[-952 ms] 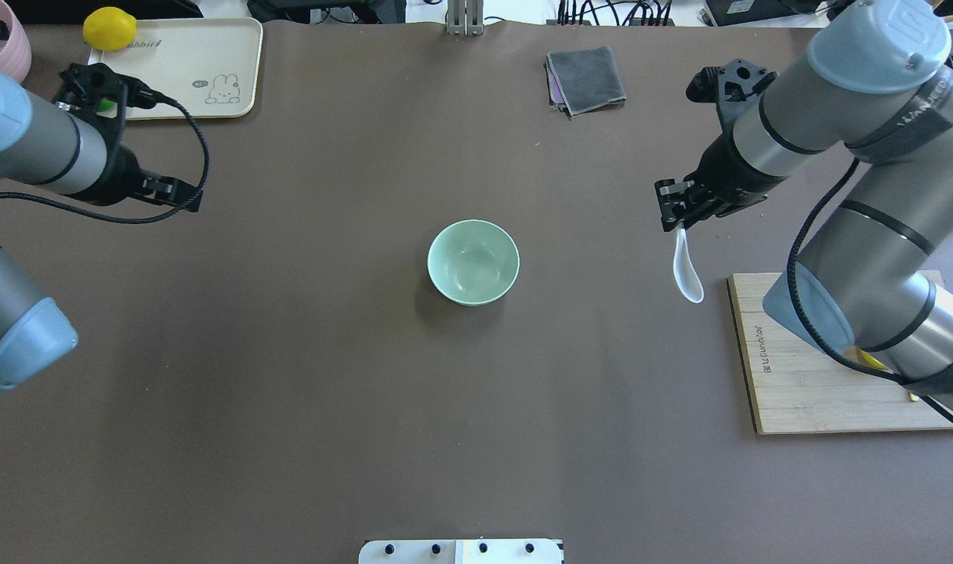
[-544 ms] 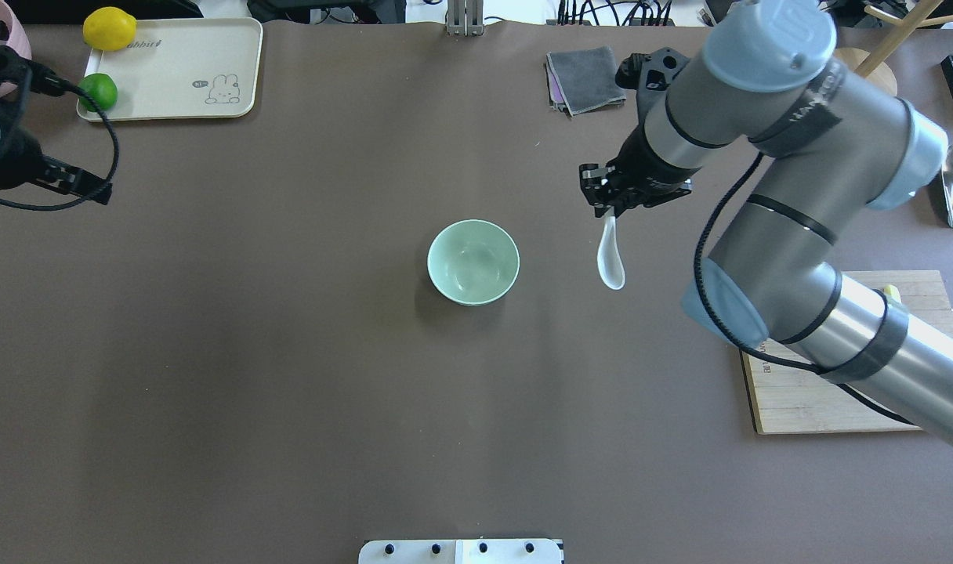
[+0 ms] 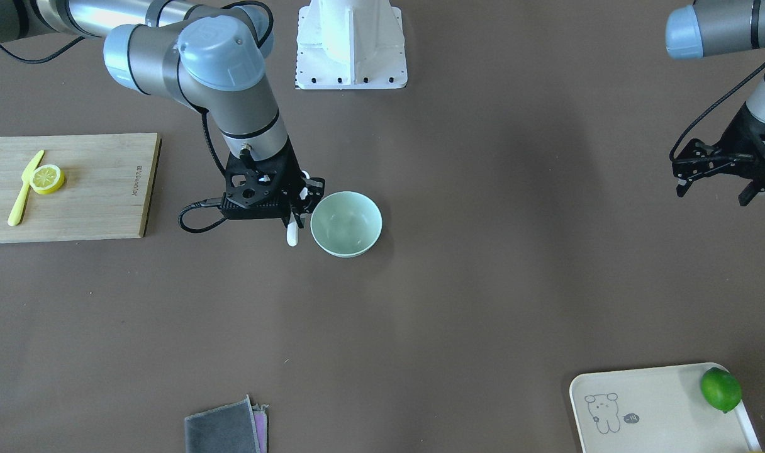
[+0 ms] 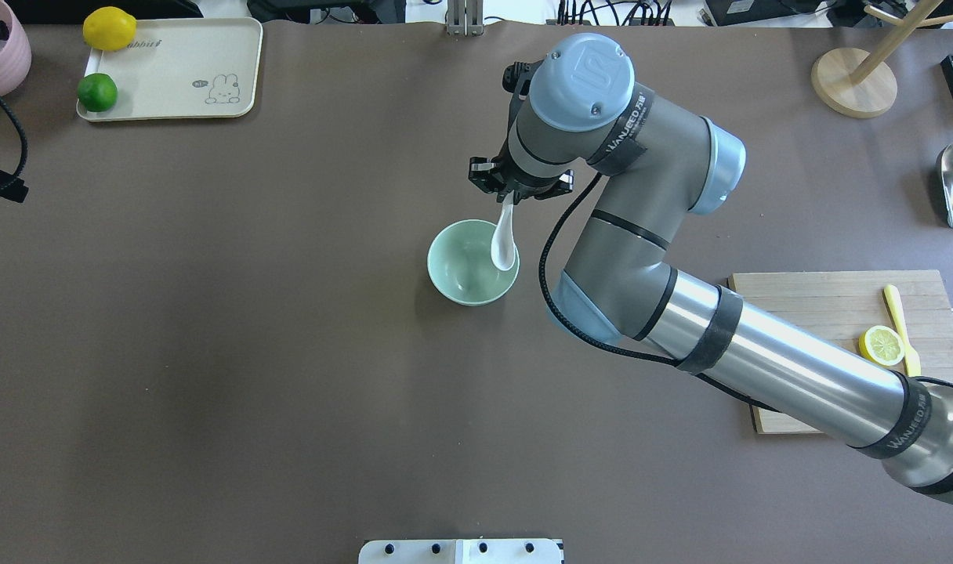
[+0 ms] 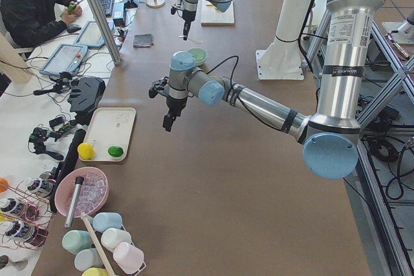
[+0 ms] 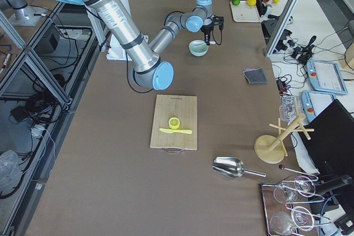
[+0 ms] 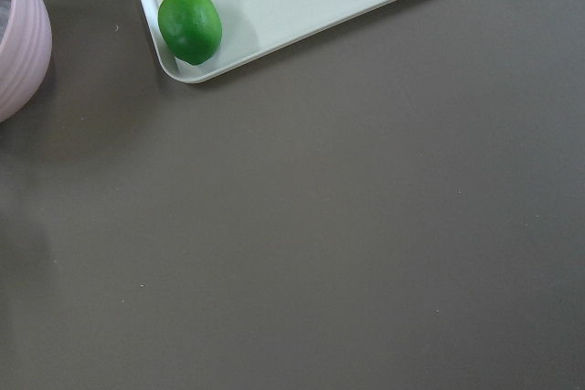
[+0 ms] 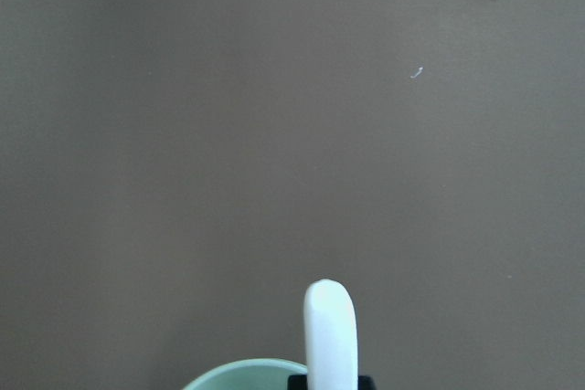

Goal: Place spoon in bowl
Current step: 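Lower the spoon into the bowl and open the right gripper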

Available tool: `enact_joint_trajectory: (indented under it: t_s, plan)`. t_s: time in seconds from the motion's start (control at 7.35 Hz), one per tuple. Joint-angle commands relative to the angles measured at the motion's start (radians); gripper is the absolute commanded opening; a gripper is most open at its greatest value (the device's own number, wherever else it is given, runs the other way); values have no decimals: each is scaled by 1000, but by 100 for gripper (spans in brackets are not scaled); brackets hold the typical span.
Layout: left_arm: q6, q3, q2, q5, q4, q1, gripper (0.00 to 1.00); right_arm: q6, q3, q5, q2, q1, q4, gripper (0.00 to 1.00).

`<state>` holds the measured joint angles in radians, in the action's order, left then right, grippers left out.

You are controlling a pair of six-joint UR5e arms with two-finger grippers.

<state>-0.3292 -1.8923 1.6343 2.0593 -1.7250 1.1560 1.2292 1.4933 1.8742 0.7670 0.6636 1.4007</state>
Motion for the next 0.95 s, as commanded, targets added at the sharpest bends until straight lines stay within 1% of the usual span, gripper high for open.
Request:
enact_joint_trajectory:
  t_s: [0.0,0.27,0.54,0.82]
  plan:
    - [1,10,-1,1,-1,2,98,6,-50,-33,-28,-24,-23,0]
    - [1,10,-1,-2,-1,2,98,1,-74,-69,-29,-35,-26,0]
    - [2,12,-1,-2,-1,30,98,4,-120,-72,-28,-50,-92,0]
    - [2,12,2,-2,1,28,98,12,-113,-70,-29,-68,-92,0]
